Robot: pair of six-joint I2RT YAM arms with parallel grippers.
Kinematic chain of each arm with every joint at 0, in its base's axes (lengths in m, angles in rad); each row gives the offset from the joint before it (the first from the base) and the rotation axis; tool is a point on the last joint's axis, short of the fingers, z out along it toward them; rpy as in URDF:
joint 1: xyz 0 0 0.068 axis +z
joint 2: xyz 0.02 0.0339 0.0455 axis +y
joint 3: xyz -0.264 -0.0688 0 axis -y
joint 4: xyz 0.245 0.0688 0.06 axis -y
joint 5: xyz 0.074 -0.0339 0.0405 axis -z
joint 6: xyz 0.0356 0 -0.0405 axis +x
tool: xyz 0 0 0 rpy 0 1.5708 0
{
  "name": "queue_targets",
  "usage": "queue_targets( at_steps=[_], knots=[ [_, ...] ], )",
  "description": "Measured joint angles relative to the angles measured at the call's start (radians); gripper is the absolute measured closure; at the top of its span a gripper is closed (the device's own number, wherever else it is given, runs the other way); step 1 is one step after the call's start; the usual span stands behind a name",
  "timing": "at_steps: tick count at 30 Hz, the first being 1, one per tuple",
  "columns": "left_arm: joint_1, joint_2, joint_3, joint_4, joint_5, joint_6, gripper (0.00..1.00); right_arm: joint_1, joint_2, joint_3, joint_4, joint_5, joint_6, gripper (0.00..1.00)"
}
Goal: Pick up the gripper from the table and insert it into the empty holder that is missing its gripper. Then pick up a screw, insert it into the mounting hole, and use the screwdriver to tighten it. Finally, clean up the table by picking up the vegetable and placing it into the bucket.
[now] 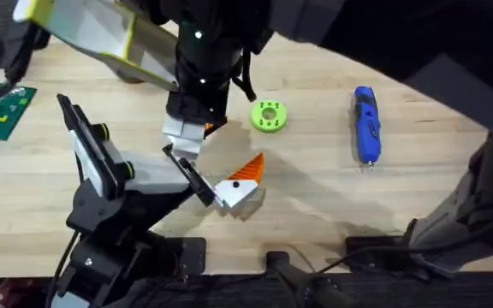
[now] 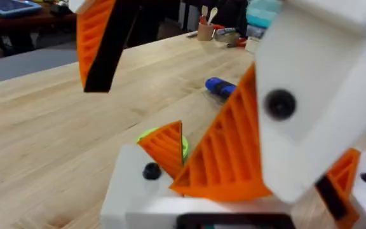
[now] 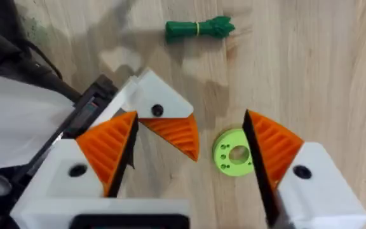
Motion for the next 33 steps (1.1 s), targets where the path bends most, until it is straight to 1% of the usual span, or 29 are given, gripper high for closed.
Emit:
queue_targets(
  at_steps=[14, 17, 20, 25, 29, 33],
  knots=[
    [0.000, 0.000, 0.000, 0.000, -0.007, 0.000, 0.011, -0.003, -0.002, 0.000, 0.012, -0.001, -0.003, 0.008],
    [0.000, 0.000, 0.000, 0.000, -0.005, 0.001, 0.011, -0.014, -0.005, 0.000, 0.012, -0.018, -0.002, 0.009],
    [0.000, 0.000, 0.000, 0.000, -0.004, 0.001, 0.011, -0.032, -0.027, 0.000, 0.010, -0.058, 0.000, 0.009],
    [0.000, 0.000, 0.000, 0.000, -0.004, 0.001, 0.011, -0.075, -0.099, 0.000, 0.007, -0.122, 0.002, 0.009],
    [0.000, 0.000, 0.000, 0.000, -0.004, 0.001, 0.011, -0.114, -0.157, 0.000, -0.023, -0.143, 0.003, 0.007],
    [0.000, 0.000, 0.000, 0.000, -0.004, 0.001, 0.011, -0.156, -0.187, 0.000, -0.070, -0.153, 0.006, 0.008]
  ],
)
